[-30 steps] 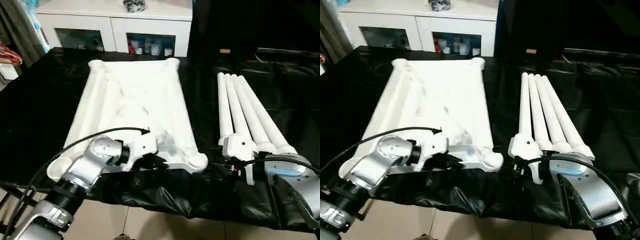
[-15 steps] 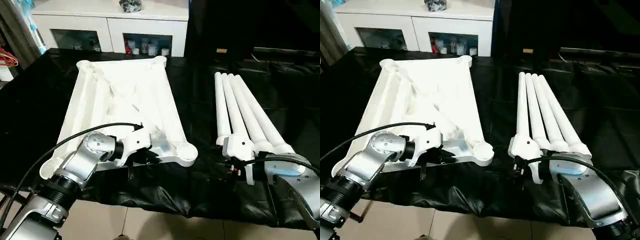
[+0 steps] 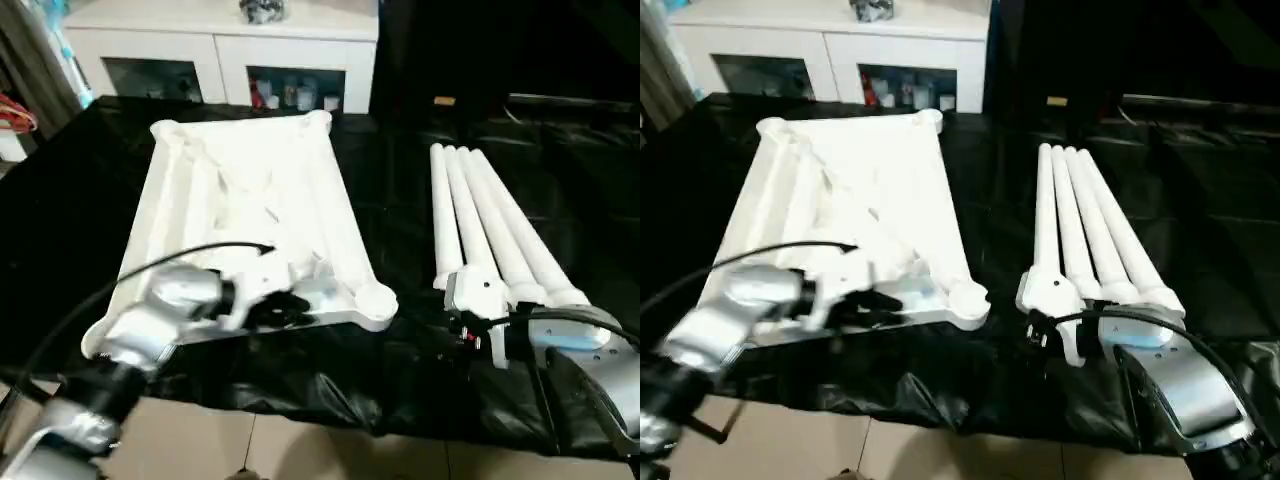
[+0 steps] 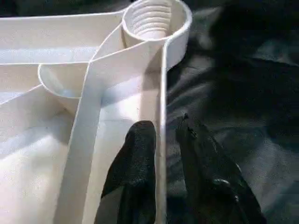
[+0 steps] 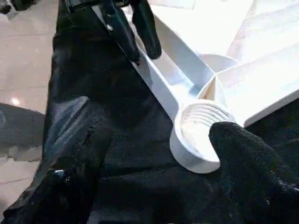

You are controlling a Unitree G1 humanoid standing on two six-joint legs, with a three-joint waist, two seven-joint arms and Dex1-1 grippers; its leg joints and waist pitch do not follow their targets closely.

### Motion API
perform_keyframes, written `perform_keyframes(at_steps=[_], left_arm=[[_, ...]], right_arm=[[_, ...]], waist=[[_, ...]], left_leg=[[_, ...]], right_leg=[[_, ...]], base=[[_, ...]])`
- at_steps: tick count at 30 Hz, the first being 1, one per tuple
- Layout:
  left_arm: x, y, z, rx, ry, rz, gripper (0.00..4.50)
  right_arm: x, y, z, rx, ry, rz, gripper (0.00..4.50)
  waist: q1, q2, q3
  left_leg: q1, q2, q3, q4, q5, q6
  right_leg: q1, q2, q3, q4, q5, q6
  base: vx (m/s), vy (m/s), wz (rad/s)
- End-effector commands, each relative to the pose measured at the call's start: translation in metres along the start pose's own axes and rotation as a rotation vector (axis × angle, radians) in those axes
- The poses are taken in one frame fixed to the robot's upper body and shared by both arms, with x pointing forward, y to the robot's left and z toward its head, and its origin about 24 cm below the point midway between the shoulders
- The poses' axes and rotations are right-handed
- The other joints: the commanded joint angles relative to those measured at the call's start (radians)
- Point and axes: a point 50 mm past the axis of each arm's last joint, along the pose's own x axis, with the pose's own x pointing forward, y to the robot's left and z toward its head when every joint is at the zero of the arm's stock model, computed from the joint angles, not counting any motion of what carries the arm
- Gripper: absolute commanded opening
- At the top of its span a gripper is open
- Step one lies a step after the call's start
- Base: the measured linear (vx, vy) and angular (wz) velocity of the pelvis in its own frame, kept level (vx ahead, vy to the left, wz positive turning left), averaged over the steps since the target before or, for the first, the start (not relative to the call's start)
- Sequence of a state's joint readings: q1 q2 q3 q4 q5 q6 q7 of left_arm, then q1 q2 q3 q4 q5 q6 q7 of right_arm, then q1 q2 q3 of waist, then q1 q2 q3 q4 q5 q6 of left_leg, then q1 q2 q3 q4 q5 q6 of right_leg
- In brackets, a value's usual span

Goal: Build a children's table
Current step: Move table base, then pick table leg

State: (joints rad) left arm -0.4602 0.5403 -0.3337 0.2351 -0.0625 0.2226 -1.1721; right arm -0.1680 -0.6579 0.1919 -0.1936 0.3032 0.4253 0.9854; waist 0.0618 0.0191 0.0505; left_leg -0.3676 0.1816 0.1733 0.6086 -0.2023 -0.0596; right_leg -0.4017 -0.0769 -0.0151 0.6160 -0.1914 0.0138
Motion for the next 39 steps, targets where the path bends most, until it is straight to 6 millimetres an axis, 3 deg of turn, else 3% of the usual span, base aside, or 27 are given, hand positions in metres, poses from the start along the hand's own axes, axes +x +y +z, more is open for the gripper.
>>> perform_keyframes(at_steps=[1,3,5,7,9,10,11,12,14,16,17,18,20,24,26,29,30,33,39], left_arm=[[-0.011,0.002,0.006,0.001,-0.023,0.014,0.97],[-0.017,0.005,0.010,-0.013,-0.059,0.052,0.97],[-0.023,0.010,0.014,-0.027,-0.102,0.123,0.97],[-0.027,0.018,0.019,-0.029,-0.158,0.269,0.97],[-0.027,0.021,0.021,-0.029,-0.184,0.348,0.97],[-0.026,0.022,0.023,-0.035,-0.210,0.387,1.04],[-0.026,0.022,0.023,-0.037,-0.215,0.390,1.04],[-0.024,0.021,0.024,-0.050,-0.230,0.390,1.17],[-0.021,0.015,0.028,-0.067,-0.252,0.357,1.32],[-0.019,0.010,0.033,-0.080,-0.279,0.313,1.35],[-0.018,0.007,0.037,-0.073,-0.289,0.291,1.56],[-0.018,0.005,0.040,-0.064,-0.293,0.272,1.69],[-0.019,0.001,0.045,-0.045,-0.296,0.244,1.75],[-0.022,-0.001,0.051,-0.030,-0.290,0.226,2.17],[-0.023,-0.001,0.052,-0.018,-0.277,0.227,2.17],[-0.023,-0.003,0.052,-0.020,-0.252,0.203,2.20],[-0.023,-0.006,0.052,-0.028,-0.245,0.172,2.20],[-0.023,-0.008,0.053,-0.027,-0.243,0.160,2.20],[-0.020,-0.009,0.056,-0.032,-0.242,0.138,2.20]], right_arm=[[-0.007,-0.007,0.016,-0.010,-0.065,-0.026,3.81],[-0.007,-0.013,0.024,0.009,-0.111,-0.068,3.81],[-0.005,-0.027,0.028,0.039,-0.117,-0.201,3.81],[0.005,-0.053,0.027,0.194,-0.086,-0.437,3.81],[0.012,-0.062,0.026,0.278,-0.073,-0.520,3.81],[0.016,-0.068,0.025,0.330,-0.061,-0.572,4.09],[0.017,-0.069,0.025,0.336,-0.060,-0.580,4.09],[0.021,-0.073,0.024,0.368,-0.059,-0.620,4.15],[0.029,-0.081,0.022,0.430,-0.049,-0.696,4.21],[0.034,-0.087,0.021,0.461,-0.026,-0.754,4.36],[0.037,-0.090,0.022,0.475,-0.013,-0.788,4.50],[0.039,-0.094,0.023,0.477,0.003,-0.820,4.50],[0.039,-0.102,0.024,0.489,0.028,-0.895,4.50],[0.034,-0.113,0.025,0.491,0.052,-0.975,4.50],[0.031,-0.116,0.023,0.495,0.065,-0.997,4.50],[0.027,-0.120,0.018,0.509,0.104,-1.022,4.50],[0.025,-0.122,0.013,0.527,0.155,-1.022,4.50],[0.024,-0.123,0.010,0.548,0.183,-1.019,4.50],[0.025,-0.123,0.005,0.619,0.211,-0.968,4.50]], waist=[[0.005,-0.011,-0.059],[0.004,-0.018,-0.058],[0.003,-0.018,-0.059],[-0.005,-0.021,-0.061],[-0.009,-0.023,-0.061],[-0.003,-0.021,-0.062],[-0.003,-0.030,-0.062],[0.000,-0.027,-0.063],[0.004,-0.036,-0.067],[0.005,-0.031,-0.066],[0.004,-0.046,-0.066],[0.007,-0.038,-0.065],[0.004,-0.043,-0.063],[0.004,-0.043,-0.058],[0.005,-0.044,-0.060],[0.003,-0.048,-0.060],[0.004,-0.041,-0.061],[0.003,-0.046,-0.061],[0.003,-0.043,-0.061]], left_leg=[[0.009,0.037,-0.009,-0.078,-0.170,0.046],[0.009,0.037,-0.008,-0.078,-0.169,0.043],[0.008,0.035,-0.007,-0.078,-0.145,0.035],[0.007,0.029,-0.006,-0.076,-0.119,0.015],[0.007,0.025,-0.005,-0.076,-0.120,0.003],[0.011,0.027,-0.005,-0.075,-0.135,-0.013],[0.010,0.028,-0.003,-0.077,-0.134,-0.014],[0.011,0.027,-0.003,-0.076,-0.130,-0.016],[0.010,0.029,-0.002,-0.076,-0.085,-0.017],[0.010,0.027,-0.001,-0.076,-0.068,-0.020],[0.010,0.028,0.001,-0.076,-0.065,-0.020],[0.009,0.027,0.001,-0.076,-0.064,-0.025],[0.009,0.025,0.002,-0.078,-0.076,-0.033],[0.010,0.024,0.003,-0.079,-0.103,-0.053],[0.010,0.024,0.002,-0.078,-0.100,-0.057],[0.008,0.021,0.004,-0.076,-0.079,-0.052],[0.009,0.021,0.003,-0.075,-0.072,-0.052],[0.007,0.020,0.004,-0.073,-0.071,-0.049],[0.008,0.021,0.004,-0.073,-0.088,-0.047]], right_leg=[[0.046,-0.051,0.026,-0.063,-0.151,-0.252],[0.045,-0.049,0.025,-0.063,-0.156,-0.250],[0.043,-0.048,0.025,-0.061,-0.147,-0.252],[0.042,-0.043,0.023,-0.058,-0.130,-0.257],[0.040,-0.041,0.023,-0.059,-0.136,-0.258],[0.041,-0.042,0.025,-0.059,-0.149,-0.245],[0.041,-0.041,0.025,-0.059,-0.145,-0.240],[0.041,-0.042,0.026,-0.058,-0.140,-0.236],[0.041,-0.044,0.026,-0.050,-0.080,-0.236],[0.041,-0.042,0.024,-0.047,-0.053,-0.241],[0.042,-0.042,0.024,-0.046,-0.048,-0.242],[0.041,-0.043,0.024,-0.045,-0.057,-0.239],[0.040,-0.041,0.025,-0.046,-0.071,-0.232],[0.040,-0.040,0.026,-0.048,-0.097,-0.204],[0.042,-0.040,0.026,-0.046,-0.084,-0.198],[0.044,-0.037,0.026,-0.042,-0.046,-0.199],[0.044,-0.037,0.026,-0.041,-0.040,-0.203],[0.047,-0.036,0.026,-0.041,-0.029,-0.212],[0.047,-0.037,0.026,-0.042,-0.046,-0.220]], base=[[0.000,0.000,0.00],[0.000,0.000,0.00],[0.000,0.000,0.00],[0.000,0.000,0.00],[0.000,0.000,0.00],[0.000,0.000,0.00],[0.000,0.000,0.00],[0.000,0.000,0.00],[0.000,0.000,0.00],[0.000,0.000,0.00],[0.000,0.000,0.00],[0.000,0.000,0.00],[0.000,0.000,0.00],[0.000,0.000,0.00],[0.000,0.000,0.00],[0.000,0.000,0.00],[0.000,0.000,0.00],[0.000,0.000,0.00],[0.000,0.000,0.00]])
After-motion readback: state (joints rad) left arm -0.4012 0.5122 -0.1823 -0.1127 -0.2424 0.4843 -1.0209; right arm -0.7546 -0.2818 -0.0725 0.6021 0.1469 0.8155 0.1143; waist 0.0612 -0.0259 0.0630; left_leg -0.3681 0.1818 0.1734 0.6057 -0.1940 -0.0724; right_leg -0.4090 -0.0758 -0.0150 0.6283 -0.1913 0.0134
